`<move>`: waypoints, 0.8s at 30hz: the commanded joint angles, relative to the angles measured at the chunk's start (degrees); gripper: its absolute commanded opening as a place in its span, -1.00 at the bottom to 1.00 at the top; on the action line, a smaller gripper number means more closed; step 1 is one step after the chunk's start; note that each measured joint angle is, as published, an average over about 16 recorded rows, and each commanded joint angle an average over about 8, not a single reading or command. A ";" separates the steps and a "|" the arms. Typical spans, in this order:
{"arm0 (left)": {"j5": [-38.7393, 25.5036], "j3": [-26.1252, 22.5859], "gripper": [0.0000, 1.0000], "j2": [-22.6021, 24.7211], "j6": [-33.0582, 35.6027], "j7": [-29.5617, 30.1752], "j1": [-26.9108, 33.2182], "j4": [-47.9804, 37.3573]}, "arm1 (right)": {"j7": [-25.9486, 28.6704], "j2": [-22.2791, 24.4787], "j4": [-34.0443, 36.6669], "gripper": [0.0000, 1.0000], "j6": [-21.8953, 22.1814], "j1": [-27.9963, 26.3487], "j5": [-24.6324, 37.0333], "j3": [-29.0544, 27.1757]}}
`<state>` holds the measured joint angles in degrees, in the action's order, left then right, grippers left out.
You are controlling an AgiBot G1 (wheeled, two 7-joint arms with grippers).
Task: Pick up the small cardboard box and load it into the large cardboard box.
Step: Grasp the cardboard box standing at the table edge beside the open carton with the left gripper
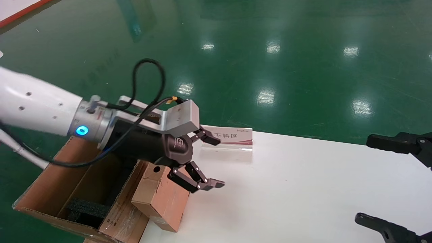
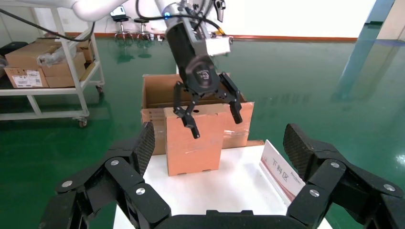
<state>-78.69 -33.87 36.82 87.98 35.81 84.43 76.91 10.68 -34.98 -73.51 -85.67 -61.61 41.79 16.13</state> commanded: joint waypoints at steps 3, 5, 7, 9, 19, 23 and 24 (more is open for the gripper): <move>-6.22 -4.47 1.00 1.97 2.02 5.40 5.19 -0.24 | -0.01 0.01 0.00 1.00 0.01 0.00 -0.01 0.02; -8.19 -7.37 1.00 2.92 2.46 8.15 7.21 -0.54 | -0.01 0.01 0.00 1.00 0.01 -0.01 -0.02 0.03; -9.66 -10.29 1.00 3.72 2.67 10.78 9.09 -0.81 | -0.02 0.01 0.00 1.00 0.01 -0.01 -0.02 0.03; -10.57 -13.04 1.00 4.31 2.77 13.42 10.90 -1.10 | -0.02 0.02 0.00 1.00 0.02 -0.01 -0.03 0.04; -12.44 -22.97 1.00 4.11 2.74 24.34 19.70 -1.38 | -0.04 0.04 0.00 1.00 0.04 -0.02 -0.06 0.09; -12.75 -26.64 1.00 3.45 2.77 27.61 23.31 -1.11 | -0.05 0.04 0.00 1.00 0.04 -0.02 -0.07 0.10; -12.62 -27.50 1.00 3.26 2.76 28.28 24.22 -1.05 | -0.05 0.04 0.00 1.00 0.05 -0.02 -0.07 0.11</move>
<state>-90.88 -61.30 40.06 90.77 63.61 108.56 75.83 10.63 -34.94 -73.51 -85.62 -61.63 41.72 16.24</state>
